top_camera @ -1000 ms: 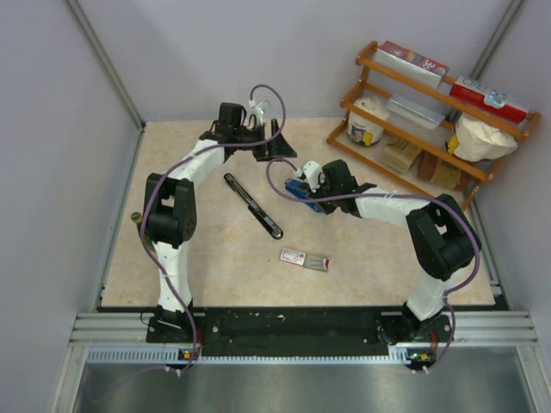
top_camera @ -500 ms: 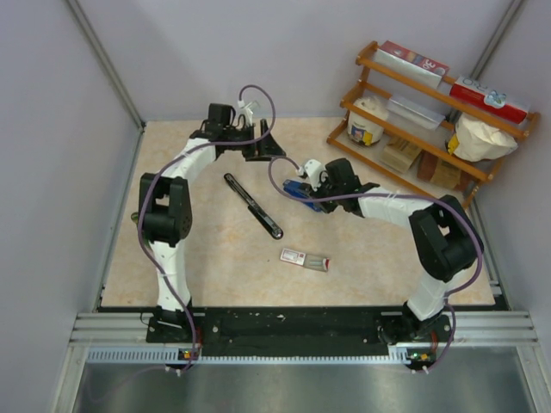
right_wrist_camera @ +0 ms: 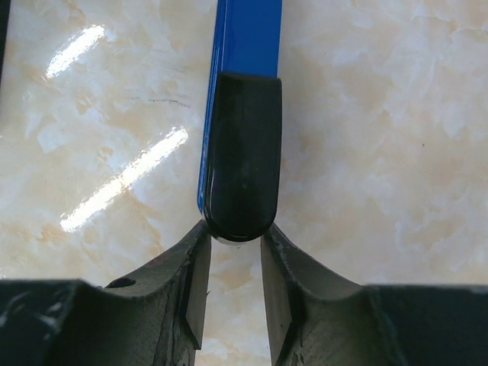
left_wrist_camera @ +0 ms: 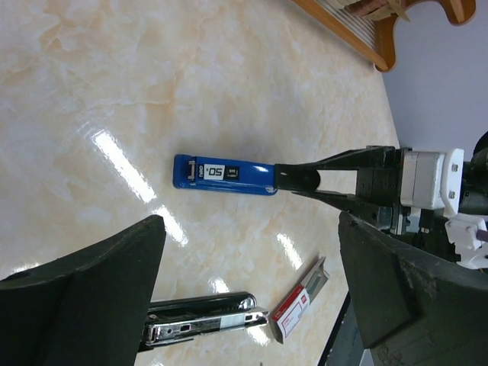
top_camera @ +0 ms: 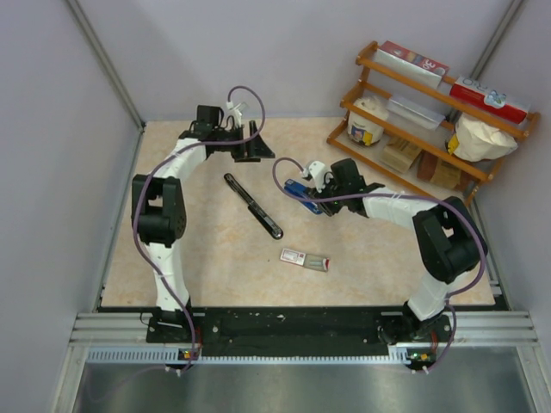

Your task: Load the staples into the stapler

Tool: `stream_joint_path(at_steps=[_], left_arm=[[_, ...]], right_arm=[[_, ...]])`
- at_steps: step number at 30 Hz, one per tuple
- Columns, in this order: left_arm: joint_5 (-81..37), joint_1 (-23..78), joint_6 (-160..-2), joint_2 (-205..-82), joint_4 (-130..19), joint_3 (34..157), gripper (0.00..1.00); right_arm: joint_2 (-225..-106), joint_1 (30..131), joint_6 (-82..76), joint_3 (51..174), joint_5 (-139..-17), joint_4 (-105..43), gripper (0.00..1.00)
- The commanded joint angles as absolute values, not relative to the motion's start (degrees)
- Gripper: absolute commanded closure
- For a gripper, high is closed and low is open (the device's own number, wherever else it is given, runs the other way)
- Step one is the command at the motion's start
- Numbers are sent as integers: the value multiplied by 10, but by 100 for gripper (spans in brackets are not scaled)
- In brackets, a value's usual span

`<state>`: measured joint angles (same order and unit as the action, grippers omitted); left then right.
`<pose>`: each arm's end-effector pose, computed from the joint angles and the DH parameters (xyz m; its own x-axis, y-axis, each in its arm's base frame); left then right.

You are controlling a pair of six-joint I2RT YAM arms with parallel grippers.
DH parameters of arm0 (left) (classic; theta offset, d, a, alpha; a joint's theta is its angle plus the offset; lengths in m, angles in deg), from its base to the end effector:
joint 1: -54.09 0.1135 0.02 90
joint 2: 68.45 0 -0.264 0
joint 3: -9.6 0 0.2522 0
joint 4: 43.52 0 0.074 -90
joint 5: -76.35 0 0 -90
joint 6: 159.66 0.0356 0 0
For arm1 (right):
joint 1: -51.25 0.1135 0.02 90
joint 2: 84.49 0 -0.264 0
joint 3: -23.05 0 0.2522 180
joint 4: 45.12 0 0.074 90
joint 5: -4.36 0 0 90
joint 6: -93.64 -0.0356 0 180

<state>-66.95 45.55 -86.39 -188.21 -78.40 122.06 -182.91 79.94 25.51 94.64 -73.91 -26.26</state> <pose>0.4623 -0.0983 0.2467 -0.8306 -0.0492 -0.5547 0.4565 0.5102 -0.7289 0.3121 0.1791 0.1829 -0.3610 -0.6134 -0.7025 -0.7857 0.6059 -0.1252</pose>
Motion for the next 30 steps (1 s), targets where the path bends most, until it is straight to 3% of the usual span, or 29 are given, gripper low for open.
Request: stream_joint_path(at_steps=[1,8,16,30], left_arm=[[-689,465,-837,-1831,-785,1202,1],[-707,483,-823,-1811,-813,1203,1],[-637,529,-810,-1770,-797,1148,1],[-586,591,-816,-1803,-764,1129,1]], right_arm=[[-1823,796,262,979,-735,-253,68],[-1788,796,279,985,-725,-219,59],[-1714,838,260,1025,-695,-185,52],[-1907,975,159,1158,-739,-134,52]])
